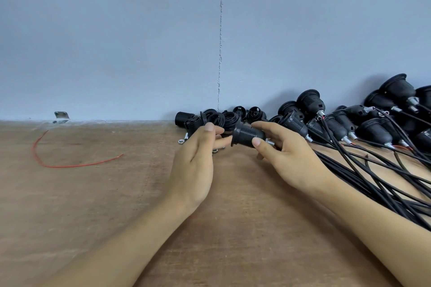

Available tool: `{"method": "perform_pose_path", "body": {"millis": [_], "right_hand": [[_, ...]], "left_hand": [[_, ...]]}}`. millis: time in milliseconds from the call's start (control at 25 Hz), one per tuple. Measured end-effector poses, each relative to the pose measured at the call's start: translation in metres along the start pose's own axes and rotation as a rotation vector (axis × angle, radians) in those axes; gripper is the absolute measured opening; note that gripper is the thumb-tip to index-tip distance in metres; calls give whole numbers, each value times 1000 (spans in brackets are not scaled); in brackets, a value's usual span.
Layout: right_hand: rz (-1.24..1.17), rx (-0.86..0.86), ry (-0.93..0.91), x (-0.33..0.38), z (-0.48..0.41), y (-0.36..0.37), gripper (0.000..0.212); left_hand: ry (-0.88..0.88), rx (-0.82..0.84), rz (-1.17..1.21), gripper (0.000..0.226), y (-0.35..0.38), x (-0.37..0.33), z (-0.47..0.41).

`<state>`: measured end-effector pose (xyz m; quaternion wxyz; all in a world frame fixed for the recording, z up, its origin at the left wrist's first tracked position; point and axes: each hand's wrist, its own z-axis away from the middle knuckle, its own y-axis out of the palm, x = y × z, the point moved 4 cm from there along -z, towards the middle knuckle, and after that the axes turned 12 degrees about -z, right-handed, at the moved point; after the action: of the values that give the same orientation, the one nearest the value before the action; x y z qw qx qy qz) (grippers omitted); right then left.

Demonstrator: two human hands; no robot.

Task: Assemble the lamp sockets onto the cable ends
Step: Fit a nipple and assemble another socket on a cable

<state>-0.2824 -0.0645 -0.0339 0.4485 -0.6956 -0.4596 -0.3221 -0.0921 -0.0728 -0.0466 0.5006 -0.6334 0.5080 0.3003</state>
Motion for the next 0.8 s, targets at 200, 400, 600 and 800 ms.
{"method": "perform_pose_path", "body": {"millis": [200, 400, 600, 800], "right_hand": [[-95, 16, -39, 7, 0, 1, 30], [-173, 100, -12, 10, 2, 5, 26], [-171, 187, 11, 11, 3, 10, 26], [129, 130, -38, 4, 2, 6, 33]], "left_hand": [[-2, 57, -58, 43, 3, 3, -1], [-18, 62, 117, 51, 3, 9, -14], [8, -29, 188, 48, -5, 6, -18], [-2, 9, 158, 45, 1, 5, -13]]}}
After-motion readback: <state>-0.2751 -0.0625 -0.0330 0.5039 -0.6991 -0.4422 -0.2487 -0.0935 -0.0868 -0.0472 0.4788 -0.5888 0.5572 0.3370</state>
